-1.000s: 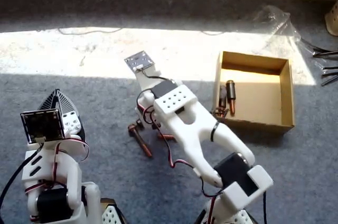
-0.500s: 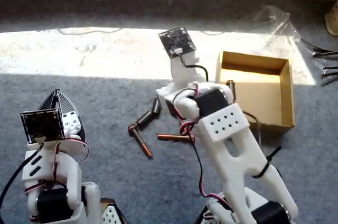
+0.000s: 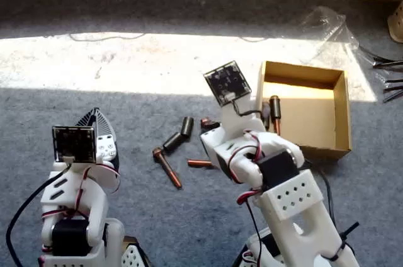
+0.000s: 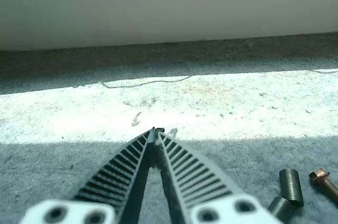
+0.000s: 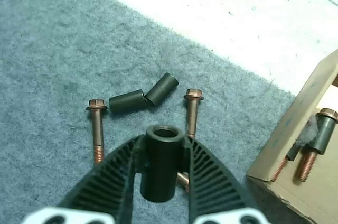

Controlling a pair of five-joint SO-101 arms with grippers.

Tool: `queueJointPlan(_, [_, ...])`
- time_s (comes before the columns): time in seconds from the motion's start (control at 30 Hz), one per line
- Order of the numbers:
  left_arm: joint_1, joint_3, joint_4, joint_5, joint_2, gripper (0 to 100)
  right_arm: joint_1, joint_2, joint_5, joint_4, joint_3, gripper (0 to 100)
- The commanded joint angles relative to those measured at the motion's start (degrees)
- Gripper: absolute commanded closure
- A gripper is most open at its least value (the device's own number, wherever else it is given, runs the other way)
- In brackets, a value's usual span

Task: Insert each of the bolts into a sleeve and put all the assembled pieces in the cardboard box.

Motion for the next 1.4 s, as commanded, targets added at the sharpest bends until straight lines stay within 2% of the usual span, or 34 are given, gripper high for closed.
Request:
queueJointPlan(0.0, [4.8,3.8,-5.0,-0.3,-0.2,99,0.7,-6.4,0.6,-0.2,2.1,99.4])
queueJointPlan(0.07, [5.4,4.6,-6.2,0.1,-0.2,99,0.7,-8.9,0.7,-0.2,4.3,99.4])
queueJointPlan(0.27, [5.2,3.2,-6.2,12.4,-0.2,90,0.8,-12.6,0.8,-0.3,8.8,99.4])
queueJointPlan(0.43, [5.4,2.9,-6.2,12.5,-0.1,90,3.7,-12.8,0.5,-0.7,11.2,99.4])
queueJointPlan(0.57, [6.0,-1.8,-3.5,12.5,2.9,90,7.8,-12.9,0.5,-5.6,16.0,99.4])
queueJointPlan(0.77, [10.4,-15.3,2.0,13.2,24.9,90,8.7,-13.0,0.5,-10.5,22.4,99.4])
queueJointPlan(0.97, [10.8,-27.0,7.2,29.7,47.3,90,8.7,-13.0,0.5,-10.7,22.7,99.4])
queueJointPlan(1.17, [12.0,-32.4,10.6,42.2,63.6,90,8.7,-13.0,0.5,-10.7,22.7,99.4])
queueJointPlan(1.37, [17.0,-32.9,10.5,47.6,72.3,90,9.5,-13.0,0.5,-10.7,22.7,99.4])
